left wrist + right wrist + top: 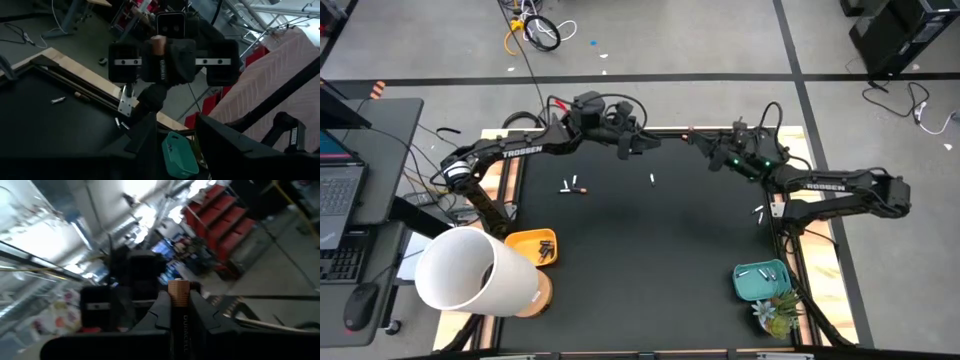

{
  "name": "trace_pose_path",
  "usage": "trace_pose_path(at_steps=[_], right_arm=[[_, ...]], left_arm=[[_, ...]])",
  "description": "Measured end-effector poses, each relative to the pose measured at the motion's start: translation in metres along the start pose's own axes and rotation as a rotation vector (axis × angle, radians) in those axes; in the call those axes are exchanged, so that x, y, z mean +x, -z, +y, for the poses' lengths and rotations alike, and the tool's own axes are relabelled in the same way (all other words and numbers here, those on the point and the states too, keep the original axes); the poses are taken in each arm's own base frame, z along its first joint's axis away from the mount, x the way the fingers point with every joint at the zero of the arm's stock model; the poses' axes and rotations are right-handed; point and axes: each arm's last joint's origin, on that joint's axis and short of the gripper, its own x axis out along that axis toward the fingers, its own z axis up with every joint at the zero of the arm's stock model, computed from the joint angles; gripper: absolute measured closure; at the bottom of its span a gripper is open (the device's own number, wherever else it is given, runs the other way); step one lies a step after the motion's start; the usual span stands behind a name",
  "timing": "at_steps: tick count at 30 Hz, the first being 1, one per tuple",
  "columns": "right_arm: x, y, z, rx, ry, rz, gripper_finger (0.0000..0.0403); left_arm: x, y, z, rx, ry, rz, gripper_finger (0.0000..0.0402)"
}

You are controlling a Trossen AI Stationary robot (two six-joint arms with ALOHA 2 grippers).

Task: Sort batteries
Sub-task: Put the black battery into the yellow bin

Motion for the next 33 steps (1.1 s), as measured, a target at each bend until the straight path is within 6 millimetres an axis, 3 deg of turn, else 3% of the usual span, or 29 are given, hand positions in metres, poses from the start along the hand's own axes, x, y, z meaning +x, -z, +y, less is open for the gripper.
trace_pose_path(at_steps=[10,17,22,25,30,33], right_arm=[[0.042,0.005,0.022,-0.05,-0.064,0.043,0.0379],[0.074,0.012,0.025,-0.077,-0.086,0.143,0.0379],[0.083,0.015,0.026,-0.075,-0.101,0.161,0.0379],[0.083,0.015,0.027,-0.069,-0.115,0.173,0.0379],[0.08,0.013,0.031,-0.03,-0.153,0.233,0.0379],[0.077,0.012,0.032,-0.022,-0.168,0.271,0.0379]], left_arm=[[0.005,0.004,-0.005,0.006,-0.022,-0.012,0.0219],[0.007,0.002,-0.012,0.032,0.02,-0.039,0.0219],[0.007,0.002,-0.013,0.034,0.026,-0.039,0.022],[0.007,0.002,-0.013,0.031,0.025,-0.032,0.0242],[0.008,0.003,-0.014,0.063,0.036,-0.027,0.0342],[0.009,0.004,-0.014,0.081,0.035,-0.024,0.0337]])
